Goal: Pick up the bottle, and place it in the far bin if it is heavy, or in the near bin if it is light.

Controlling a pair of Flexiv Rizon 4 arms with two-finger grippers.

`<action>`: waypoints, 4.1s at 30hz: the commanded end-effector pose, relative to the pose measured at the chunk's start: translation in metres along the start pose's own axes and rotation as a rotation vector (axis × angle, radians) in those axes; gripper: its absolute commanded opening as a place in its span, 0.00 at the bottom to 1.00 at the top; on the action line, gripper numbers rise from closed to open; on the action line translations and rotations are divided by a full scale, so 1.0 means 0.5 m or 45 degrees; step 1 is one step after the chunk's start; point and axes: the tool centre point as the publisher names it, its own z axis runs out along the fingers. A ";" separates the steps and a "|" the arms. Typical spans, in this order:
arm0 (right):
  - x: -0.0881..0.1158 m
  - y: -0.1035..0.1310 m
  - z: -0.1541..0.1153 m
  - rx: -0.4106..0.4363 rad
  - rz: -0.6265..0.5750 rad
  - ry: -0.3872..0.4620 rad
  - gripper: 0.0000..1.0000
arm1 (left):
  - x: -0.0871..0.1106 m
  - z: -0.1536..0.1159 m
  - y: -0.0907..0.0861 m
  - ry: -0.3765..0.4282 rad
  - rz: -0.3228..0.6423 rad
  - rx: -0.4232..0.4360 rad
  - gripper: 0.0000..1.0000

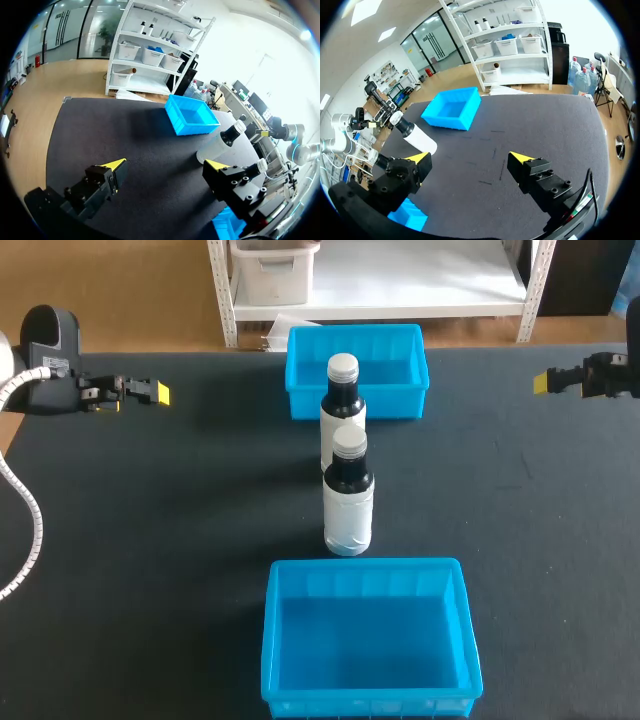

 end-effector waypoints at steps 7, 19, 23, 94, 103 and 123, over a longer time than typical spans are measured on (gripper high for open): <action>0.001 0.002 -0.001 0.005 0.001 -0.002 1.00 | 0.000 0.000 0.000 0.000 0.000 0.000 1.00; -0.019 -0.009 0.001 -0.189 -0.415 0.103 1.00 | 0.000 0.000 0.000 0.000 0.000 0.000 1.00; -0.039 0.004 -0.040 -0.546 -0.820 0.216 1.00 | 0.000 0.000 0.000 0.000 0.000 0.000 1.00; 0.138 0.420 0.123 -0.944 -1.252 0.200 1.00 | 0.000 0.000 0.000 0.000 0.000 0.000 1.00; 0.162 0.462 0.137 -0.938 -1.237 0.219 1.00 | 0.000 0.000 0.000 0.000 0.000 0.000 1.00; 0.192 0.495 0.191 -0.934 -1.157 0.235 1.00 | 0.000 0.000 0.000 0.000 0.000 0.000 1.00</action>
